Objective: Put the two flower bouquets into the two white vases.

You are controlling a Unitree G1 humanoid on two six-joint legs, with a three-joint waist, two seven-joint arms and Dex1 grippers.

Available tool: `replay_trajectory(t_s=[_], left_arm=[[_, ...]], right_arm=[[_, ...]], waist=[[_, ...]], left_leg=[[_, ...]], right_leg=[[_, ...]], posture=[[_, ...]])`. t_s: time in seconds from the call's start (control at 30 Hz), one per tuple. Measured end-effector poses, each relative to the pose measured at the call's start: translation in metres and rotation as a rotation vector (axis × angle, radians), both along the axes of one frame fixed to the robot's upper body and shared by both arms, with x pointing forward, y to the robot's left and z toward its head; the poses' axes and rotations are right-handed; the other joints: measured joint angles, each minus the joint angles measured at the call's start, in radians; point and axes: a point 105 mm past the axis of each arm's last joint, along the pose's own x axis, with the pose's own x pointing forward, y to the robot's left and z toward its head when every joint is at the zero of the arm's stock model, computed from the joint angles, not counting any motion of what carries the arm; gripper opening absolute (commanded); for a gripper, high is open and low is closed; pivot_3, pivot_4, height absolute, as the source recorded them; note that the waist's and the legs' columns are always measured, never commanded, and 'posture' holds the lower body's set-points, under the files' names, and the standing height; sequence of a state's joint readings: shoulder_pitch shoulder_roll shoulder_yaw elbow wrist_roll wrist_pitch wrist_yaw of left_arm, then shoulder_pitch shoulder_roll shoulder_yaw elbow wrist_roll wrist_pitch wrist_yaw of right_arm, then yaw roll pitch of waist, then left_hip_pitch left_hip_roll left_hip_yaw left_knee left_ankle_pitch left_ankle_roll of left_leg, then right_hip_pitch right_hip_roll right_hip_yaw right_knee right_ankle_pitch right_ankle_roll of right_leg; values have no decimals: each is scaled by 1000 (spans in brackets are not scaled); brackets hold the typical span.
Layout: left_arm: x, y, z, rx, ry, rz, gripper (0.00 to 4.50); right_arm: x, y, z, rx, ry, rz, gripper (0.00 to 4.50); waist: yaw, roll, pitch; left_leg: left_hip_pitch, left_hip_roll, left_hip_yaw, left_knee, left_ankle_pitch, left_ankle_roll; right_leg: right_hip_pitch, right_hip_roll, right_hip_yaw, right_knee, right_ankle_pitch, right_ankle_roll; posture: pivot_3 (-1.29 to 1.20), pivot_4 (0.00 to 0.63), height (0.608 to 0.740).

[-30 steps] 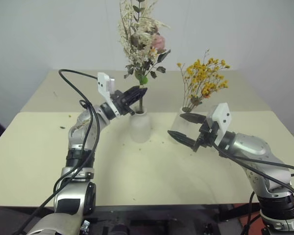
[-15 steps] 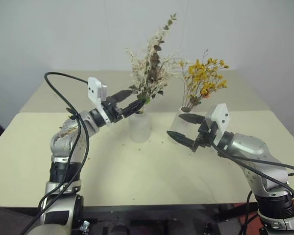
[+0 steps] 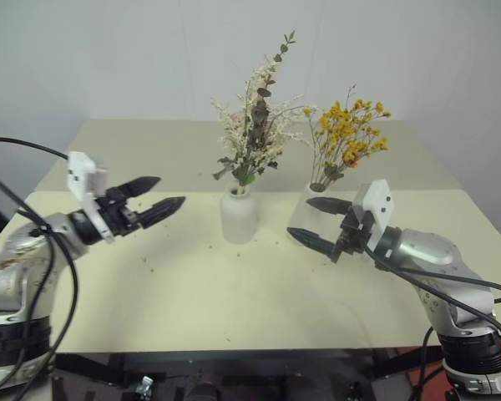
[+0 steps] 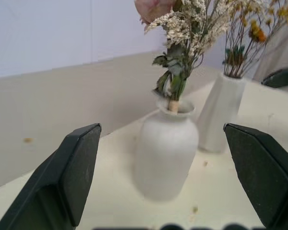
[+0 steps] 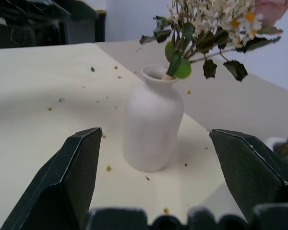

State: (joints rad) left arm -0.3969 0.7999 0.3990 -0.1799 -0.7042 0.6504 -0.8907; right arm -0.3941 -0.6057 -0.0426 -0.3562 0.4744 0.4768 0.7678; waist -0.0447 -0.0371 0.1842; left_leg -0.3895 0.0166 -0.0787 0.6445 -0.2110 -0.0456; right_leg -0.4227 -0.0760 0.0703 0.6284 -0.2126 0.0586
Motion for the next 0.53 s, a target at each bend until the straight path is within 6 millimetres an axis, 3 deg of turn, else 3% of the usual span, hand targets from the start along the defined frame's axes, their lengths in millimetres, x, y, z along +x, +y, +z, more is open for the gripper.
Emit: replay_trajectory(t_s=[0.33,0.53], left_arm=[[-38,26,-8,149,48,-31,4458],[-63,14,-4,144,56,-83,4458]], right_arm=[[-12,-51,-6,-34,34,-93,4231],[-24,-79,-4,-44,47,-144,4231]], waist=[[2,0,0],[1,0,0]], left_leg=[[0,1,1,0,0,0],[1,1,1,0,0,0]], right_leg=[[0,0,0,0,-1,-1],[0,0,0,0,-2,-4]], posture=[[0,150,740],[0,150,740]])
